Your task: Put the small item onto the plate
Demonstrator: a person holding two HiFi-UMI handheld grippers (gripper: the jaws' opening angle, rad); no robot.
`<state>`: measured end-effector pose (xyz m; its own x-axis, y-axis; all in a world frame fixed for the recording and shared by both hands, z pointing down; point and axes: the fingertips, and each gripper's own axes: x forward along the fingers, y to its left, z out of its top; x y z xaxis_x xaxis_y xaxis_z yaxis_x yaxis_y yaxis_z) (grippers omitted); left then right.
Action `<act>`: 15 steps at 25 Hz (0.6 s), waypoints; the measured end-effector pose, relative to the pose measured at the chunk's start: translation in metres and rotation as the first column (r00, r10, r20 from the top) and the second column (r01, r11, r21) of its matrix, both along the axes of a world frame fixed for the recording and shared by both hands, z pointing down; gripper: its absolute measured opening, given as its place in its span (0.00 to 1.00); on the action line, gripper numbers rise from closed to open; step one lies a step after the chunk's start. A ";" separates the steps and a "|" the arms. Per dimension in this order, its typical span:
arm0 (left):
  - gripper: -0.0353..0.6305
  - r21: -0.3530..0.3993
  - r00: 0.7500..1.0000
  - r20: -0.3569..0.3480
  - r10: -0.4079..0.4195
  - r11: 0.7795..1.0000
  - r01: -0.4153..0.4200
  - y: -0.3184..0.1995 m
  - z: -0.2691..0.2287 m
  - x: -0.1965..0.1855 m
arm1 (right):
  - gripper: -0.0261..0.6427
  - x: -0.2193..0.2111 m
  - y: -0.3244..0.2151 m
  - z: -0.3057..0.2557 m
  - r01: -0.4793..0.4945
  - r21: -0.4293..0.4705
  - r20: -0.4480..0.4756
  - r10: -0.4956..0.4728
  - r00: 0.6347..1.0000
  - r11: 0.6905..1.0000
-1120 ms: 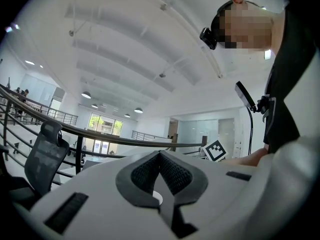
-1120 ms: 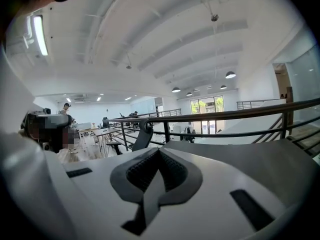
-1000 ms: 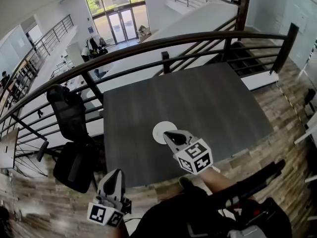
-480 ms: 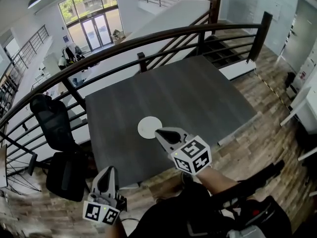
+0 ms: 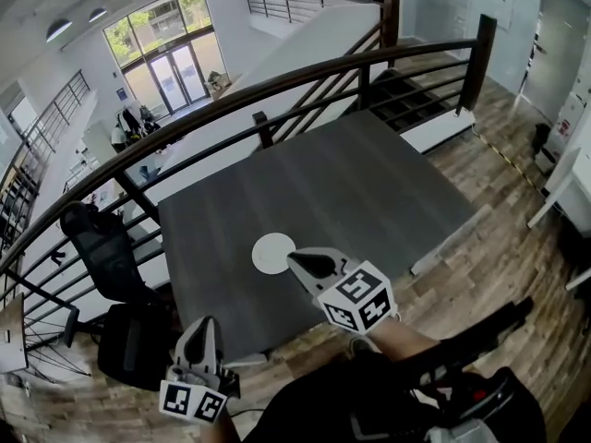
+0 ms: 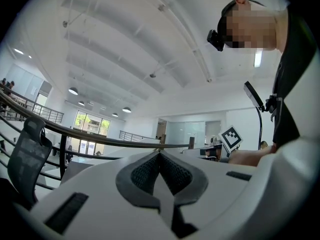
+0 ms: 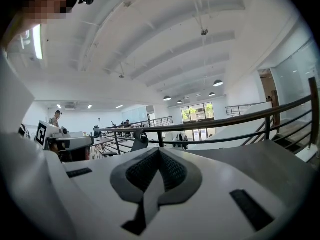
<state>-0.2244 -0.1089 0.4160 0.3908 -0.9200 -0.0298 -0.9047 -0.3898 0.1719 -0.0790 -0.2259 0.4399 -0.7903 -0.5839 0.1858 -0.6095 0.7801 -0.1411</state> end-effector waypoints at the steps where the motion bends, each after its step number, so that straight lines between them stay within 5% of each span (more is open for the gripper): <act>1: 0.06 -0.002 1.000 0.003 -0.003 1.000 0.003 -0.003 0.000 0.003 | 0.04 0.004 -0.001 0.000 0.000 0.000 0.003 0.000 1.000 1.000; 15: 0.06 -0.009 0.999 0.024 -0.031 0.999 0.031 -0.027 -0.002 0.044 | 0.04 0.054 -0.015 0.000 0.011 0.007 0.011 -0.011 1.000 1.000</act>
